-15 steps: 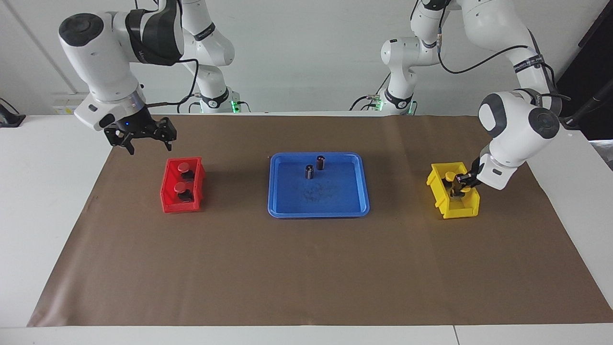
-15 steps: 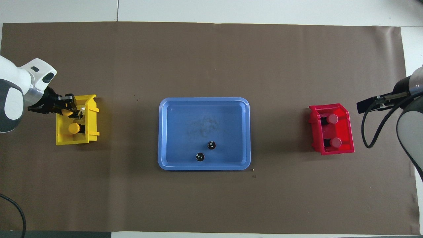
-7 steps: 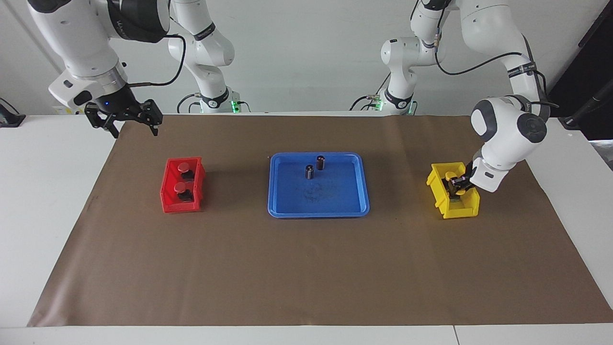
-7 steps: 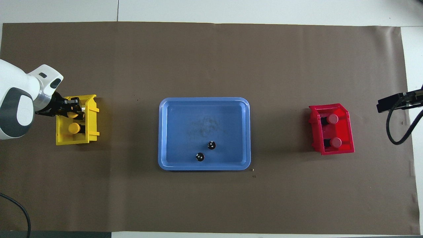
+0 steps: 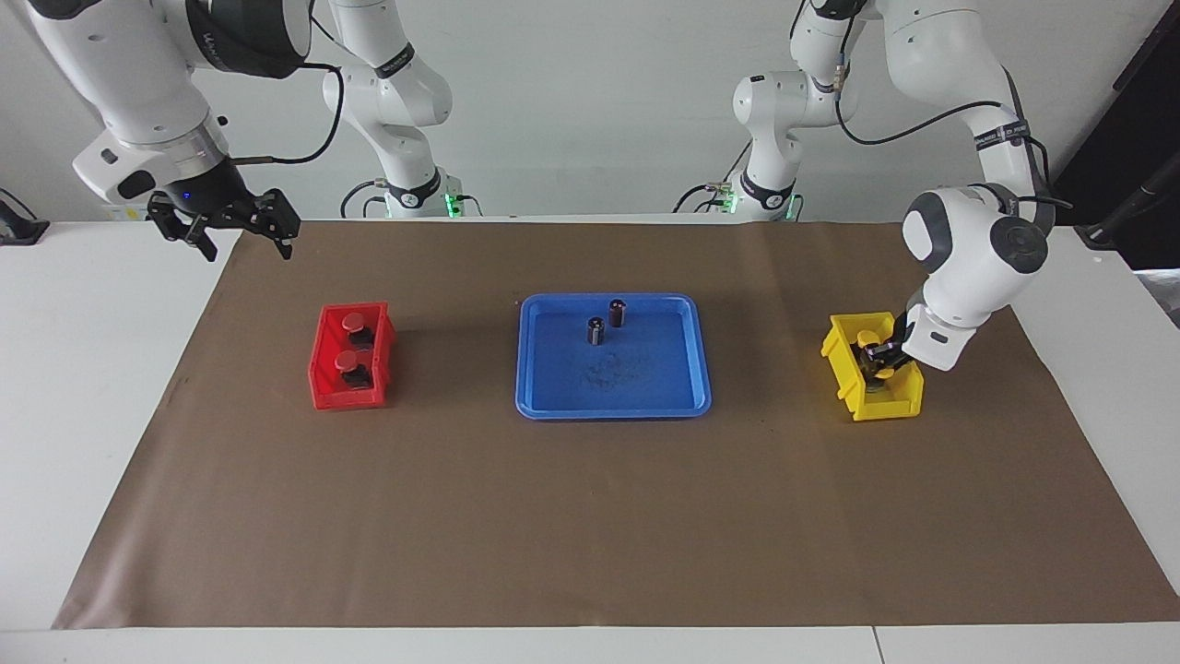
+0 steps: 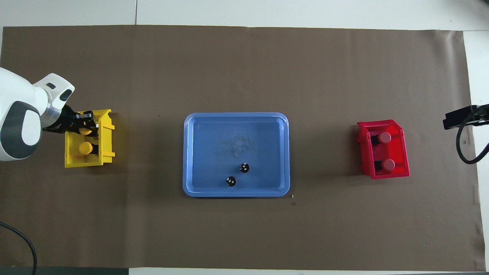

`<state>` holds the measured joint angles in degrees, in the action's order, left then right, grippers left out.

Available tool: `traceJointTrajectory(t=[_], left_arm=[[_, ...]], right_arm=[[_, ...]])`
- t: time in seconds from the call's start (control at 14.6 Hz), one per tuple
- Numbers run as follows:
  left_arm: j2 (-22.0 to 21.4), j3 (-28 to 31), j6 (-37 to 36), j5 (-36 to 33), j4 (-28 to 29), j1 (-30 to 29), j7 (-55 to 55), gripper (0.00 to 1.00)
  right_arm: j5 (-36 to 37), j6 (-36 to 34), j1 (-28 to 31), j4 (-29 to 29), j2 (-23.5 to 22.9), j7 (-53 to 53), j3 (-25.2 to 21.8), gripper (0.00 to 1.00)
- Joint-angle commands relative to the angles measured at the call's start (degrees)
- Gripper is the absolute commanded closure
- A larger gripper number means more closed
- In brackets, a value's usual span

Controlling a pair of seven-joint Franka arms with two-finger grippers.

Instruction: Sort red and yellow buttons by color

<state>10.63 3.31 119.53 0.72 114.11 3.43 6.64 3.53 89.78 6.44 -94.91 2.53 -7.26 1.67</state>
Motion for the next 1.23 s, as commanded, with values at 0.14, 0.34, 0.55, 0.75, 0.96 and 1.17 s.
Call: traceJointTrajectory(t=[0.14,0.34,0.55,0.75,0.96,1.17], left_arm=[[-1.22,0.12,1.76,-1.25,1.82,0.08,1.0,0.7],[-1.22,0.12,1.76,-1.25,1.82,-0.18,0.65,0.64],[-1.22,0.12,1.76,-1.25,1.73,-0.36,0.65,0.54],[-1.22,0.12,1.67,-1.16,1.56,-0.44,0.65,0.47],[-1.13,0.12,1.23,-1.25,1.12,-0.44,0.65,0.39],[-0.78,0.21,-3.66,-1.25,-3.52,-0.71,0.48,0.34]], right_arm=[[-1.07,-1.01,0.06,0.61,-0.07,0.5,-1.76,0.0],[-1.07,-0.66,-0.2,0.43,0.02,0.85,-1.76,0.0],[-1.07,-0.66,-0.38,0.52,0.02,0.94,-1.76,0.0],[-1.07,-0.83,-0.2,0.52,0.1,0.94,-1.85,0.0],[-1.07,-0.92,-0.11,0.43,0.19,0.76,-1.85,0.0],[-1.07,-1.01,-0.37,0.17,0.28,0.67,-1.85,0.0]])
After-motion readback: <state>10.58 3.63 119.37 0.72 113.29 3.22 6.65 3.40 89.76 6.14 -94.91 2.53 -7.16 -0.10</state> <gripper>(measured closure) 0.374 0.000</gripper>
